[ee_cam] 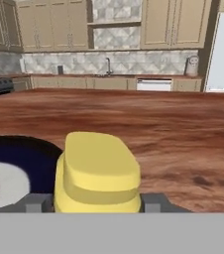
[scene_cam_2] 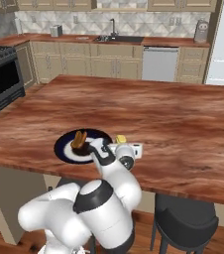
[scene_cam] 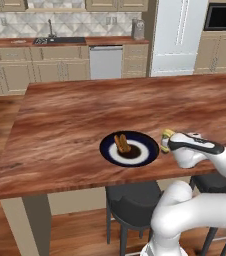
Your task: Move the hot dog bun to the plate on the dining table and place the condiment next to that plate. Then navigate to the fridge and take the sausage and place it on the plate as well.
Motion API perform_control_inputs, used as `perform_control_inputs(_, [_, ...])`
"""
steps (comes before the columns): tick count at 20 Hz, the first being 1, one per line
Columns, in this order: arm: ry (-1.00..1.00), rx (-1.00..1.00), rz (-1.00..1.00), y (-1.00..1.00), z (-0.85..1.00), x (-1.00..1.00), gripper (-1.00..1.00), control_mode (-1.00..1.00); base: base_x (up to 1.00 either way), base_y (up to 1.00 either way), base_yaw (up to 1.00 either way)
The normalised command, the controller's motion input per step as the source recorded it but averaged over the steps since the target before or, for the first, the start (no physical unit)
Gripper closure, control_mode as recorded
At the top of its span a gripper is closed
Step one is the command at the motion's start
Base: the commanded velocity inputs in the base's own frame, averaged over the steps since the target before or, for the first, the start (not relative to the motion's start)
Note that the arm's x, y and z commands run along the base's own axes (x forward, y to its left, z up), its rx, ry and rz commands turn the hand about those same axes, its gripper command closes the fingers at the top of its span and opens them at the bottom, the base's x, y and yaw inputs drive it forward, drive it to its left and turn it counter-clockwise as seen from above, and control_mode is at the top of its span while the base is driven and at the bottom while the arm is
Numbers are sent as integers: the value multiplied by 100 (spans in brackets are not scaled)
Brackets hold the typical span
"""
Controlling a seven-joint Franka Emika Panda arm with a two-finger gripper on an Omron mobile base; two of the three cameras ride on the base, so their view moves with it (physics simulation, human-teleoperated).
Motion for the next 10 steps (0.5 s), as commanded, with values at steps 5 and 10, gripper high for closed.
perform_control_inputs(5, [0,-6,0,0,0,-9,-100,-100,0,0,0])
perform_control_inputs(10, [0,-4,0,0,10,-13,-100,-100,0,0,0])
